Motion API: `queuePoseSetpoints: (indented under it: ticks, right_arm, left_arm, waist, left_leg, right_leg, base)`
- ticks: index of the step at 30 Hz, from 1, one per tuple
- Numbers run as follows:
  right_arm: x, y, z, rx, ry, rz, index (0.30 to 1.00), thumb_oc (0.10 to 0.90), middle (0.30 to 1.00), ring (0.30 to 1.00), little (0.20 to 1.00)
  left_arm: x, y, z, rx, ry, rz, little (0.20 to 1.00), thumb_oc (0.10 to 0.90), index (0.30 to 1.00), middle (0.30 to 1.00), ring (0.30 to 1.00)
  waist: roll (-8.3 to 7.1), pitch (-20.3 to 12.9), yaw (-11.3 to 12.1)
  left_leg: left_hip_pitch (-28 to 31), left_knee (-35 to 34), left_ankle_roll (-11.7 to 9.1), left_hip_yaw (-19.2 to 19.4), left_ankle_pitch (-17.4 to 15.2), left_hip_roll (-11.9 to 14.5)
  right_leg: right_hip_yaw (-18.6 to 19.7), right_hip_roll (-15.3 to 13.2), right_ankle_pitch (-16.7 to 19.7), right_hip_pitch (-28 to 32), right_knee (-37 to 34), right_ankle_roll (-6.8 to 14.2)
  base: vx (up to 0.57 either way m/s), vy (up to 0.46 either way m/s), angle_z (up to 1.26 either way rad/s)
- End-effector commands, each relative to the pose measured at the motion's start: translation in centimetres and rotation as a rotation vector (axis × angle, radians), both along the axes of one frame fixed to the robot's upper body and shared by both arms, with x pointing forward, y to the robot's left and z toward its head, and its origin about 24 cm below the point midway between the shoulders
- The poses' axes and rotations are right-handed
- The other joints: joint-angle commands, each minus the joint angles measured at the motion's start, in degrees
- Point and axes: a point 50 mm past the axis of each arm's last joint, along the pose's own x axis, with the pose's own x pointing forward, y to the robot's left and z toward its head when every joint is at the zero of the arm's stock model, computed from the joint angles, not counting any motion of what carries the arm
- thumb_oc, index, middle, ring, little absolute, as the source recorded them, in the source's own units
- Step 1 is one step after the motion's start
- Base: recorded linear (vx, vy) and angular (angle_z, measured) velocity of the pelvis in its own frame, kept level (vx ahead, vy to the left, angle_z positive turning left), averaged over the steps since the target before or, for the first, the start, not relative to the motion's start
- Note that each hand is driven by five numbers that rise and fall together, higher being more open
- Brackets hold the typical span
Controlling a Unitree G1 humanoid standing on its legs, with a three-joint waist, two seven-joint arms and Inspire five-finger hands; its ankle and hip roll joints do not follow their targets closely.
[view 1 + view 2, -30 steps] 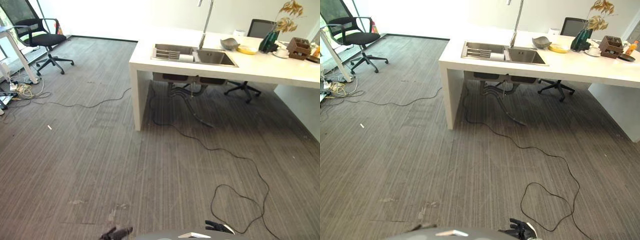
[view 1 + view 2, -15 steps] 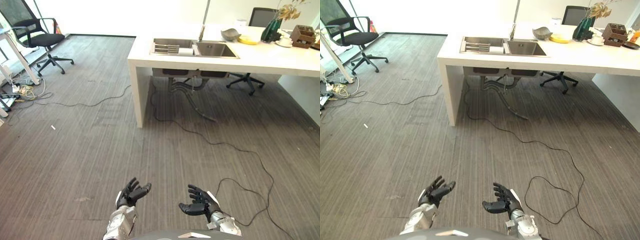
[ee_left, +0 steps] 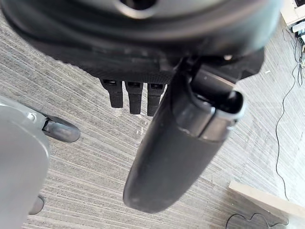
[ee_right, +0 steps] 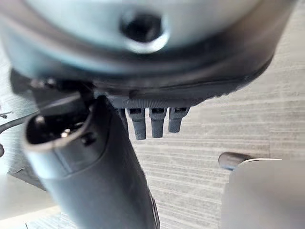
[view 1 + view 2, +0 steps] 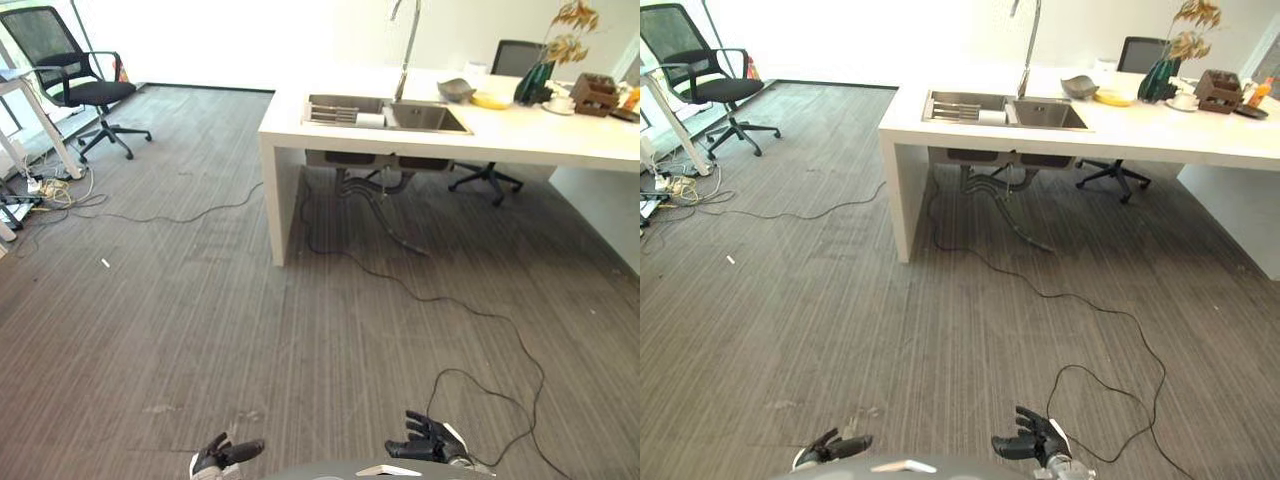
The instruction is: Place the dishes in the dishwasher.
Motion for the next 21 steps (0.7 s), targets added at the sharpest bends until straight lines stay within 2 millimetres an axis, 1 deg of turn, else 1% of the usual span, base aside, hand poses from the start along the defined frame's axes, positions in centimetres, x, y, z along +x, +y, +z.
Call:
queuePoseSetpoints:
  ticks: [1,4,6,11,13,14,15,16,17,19,20,21]
  right_arm:
    - [-0.1,-0.8,0.1,-0.031,0.017,0.039,0.900,0.800,0.900,0.900,0.900]
    - [-0.1,-0.9,0.1,-0.031,0.017,0.039,0.900,0.800,0.900,0.900,0.900]
    - [0.8,-1.0,0.2,-0.025,-0.007,0.036,0.900,0.800,0.900,0.900,0.900]
    - [1.4,-0.5,0.3,-0.016,-0.032,0.043,0.900,0.800,0.900,0.900,0.900]
    - [1.9,-0.2,0.4,-0.002,-0.052,0.037,0.900,0.800,0.900,0.900,0.900]
    - [2.0,-0.2,0.5,-0.006,-0.061,0.038,0.900,0.800,0.900,0.900,0.900]
    - [2.0,-0.2,0.5,-0.006,-0.062,0.039,0.900,0.800,0.900,0.900,0.900]
    - [2.4,0.0,0.5,0.009,-0.075,0.031,0.900,0.800,0.900,0.900,0.900]
    - [2.6,0.3,0.6,0.017,-0.095,0.034,0.900,0.800,0.900,0.900,0.900]
    - [2.7,0.3,0.8,0.024,-0.113,0.028,0.900,0.800,0.900,0.900,0.900]
    - [2.7,0.1,0.8,0.035,-0.119,0.013,0.900,0.800,0.900,0.900,0.900]
    - [2.3,-0.1,0.8,0.037,-0.112,0.010,0.900,0.800,0.900,0.900,0.900]
  left_arm:
    - [0.7,-2.9,-0.4,0.032,0.048,-0.219,0.900,0.800,0.900,0.900,0.900]
    - [0.7,-3.0,-0.4,0.032,0.048,-0.220,0.900,0.800,0.900,0.900,0.900]
    - [1.2,-3.0,-0.3,0.060,0.037,-0.258,0.900,0.800,0.900,0.900,0.900]
    - [1.7,-3.0,-0.2,0.056,0.017,-0.260,0.900,0.800,0.900,0.900,0.900]
    - [2.1,-3.0,-0.1,0.042,0.002,-0.214,0.900,0.800,0.900,0.900,0.900]
    - [2.1,-3.0,-0.1,0.023,0.000,-0.165,0.900,0.800,0.900,0.900,0.900]
    - [2.1,-3.0,-0.1,0.022,-0.001,-0.164,0.900,0.800,0.900,0.900,0.900]
    - [2.0,-2.8,-0.1,0.009,-0.008,-0.094,0.900,0.800,0.900,0.900,0.900]
    - [1.5,-2.0,-0.3,-0.117,-0.053,0.299,0.900,0.800,0.900,0.900,0.900]
    - [1.8,-2.4,-0.3,-0.180,-0.081,0.387,0.900,0.800,0.900,0.900,0.900]
    - [1.8,-2.5,-0.3,-0.204,-0.091,0.416,0.900,0.800,0.900,0.900,0.900]
    - [1.8,-2.8,-0.4,-0.223,-0.095,0.430,0.900,0.800,0.900,0.900,0.900]
  waist:
    - [2.22,-0.19,-1.24]
    - [2.24,-0.18,-1.22]
    - [2.43,0.25,-1.43]
    - [2.52,0.52,-1.56]
    - [2.59,0.71,-1.70]
    - [2.64,0.77,-1.74]
    - [2.65,0.79,-1.78]
    - [2.59,0.91,-1.73]
    - [2.27,1.49,-1.57]
    - [1.05,2.95,-1.57]
    - [0.08,3.55,-1.71]
    - [-0.64,4.03,-1.84]
  left_leg:
    - [-1.71,0.52,-2.21,2.23,-0.72,-1.29]
    - [-1.70,0.52,-2.22,2.25,-0.72,-1.28]
    - [-1.75,0.52,-2.27,2.49,-0.59,-1.19]
    - [-1.70,0.52,-2.35,2.54,-0.52,-1.08]
    - [-1.62,0.52,-2.44,2.23,-0.48,-1.01]
    - [-1.59,0.52,-2.47,2.15,-0.53,-1.03]
    - [-1.58,0.52,-2.48,2.13,-0.54,-1.02]
    - [-1.57,0.52,-2.55,2.17,-0.49,-0.93]
    - [-2.10,2.89,-2.68,2.10,-1.11,-1.11]
    - [-6.03,11.75,-3.53,2.55,-3.52,-2.03]
    - [-8.89,18.26,-4.42,3.66,-4.77,-2.31]
    - [-12.03,26.01,-5.44,4.74,-3.87,-1.71]
  right_leg:
    - [-1.45,-0.08,-3.76,0.92,0.99,3.31]
    - [-1.43,-0.07,-3.76,0.92,0.99,3.31]
    - [-1.25,0.12,-3.67,0.71,0.99,3.19]
    - [-0.98,0.48,-3.76,0.50,0.99,2.95]
    - [-0.78,0.82,-3.95,0.50,0.99,2.57]
    - [-0.70,0.87,-4.01,0.42,0.99,2.47]
    - [-0.72,0.88,-4.02,0.44,0.99,2.47]
    - [-0.70,0.97,-4.11,0.42,0.99,2.29]
    - [-0.27,0.91,-4.26,0.50,0.99,1.84]
    - [0.05,-0.17,-3.73,0.51,1.11,1.42]
    - [-0.03,-1.11,-3.65,0.58,1.21,1.33]
    - [-0.05,-1.83,-3.70,0.80,1.15,1.28]
  base:
    - [-0.02,-0.033,-0.01]
    - [0.00,-0.010,-0.09]
    - [-0.01,-0.040,-0.05]
    - [0.01,-0.031,-0.01]
    - [0.04,-0.056,-0.02]
    - [0.04,-0.043,0.00]
    - [0.03,-0.034,0.01]
    - [0.05,-0.067,0.02]
    - [0.05,-0.096,0.01]
    - [0.02,-0.117,0.02]
    - [0.04,-0.135,0.19]
    - [0.04,-0.096,0.18]
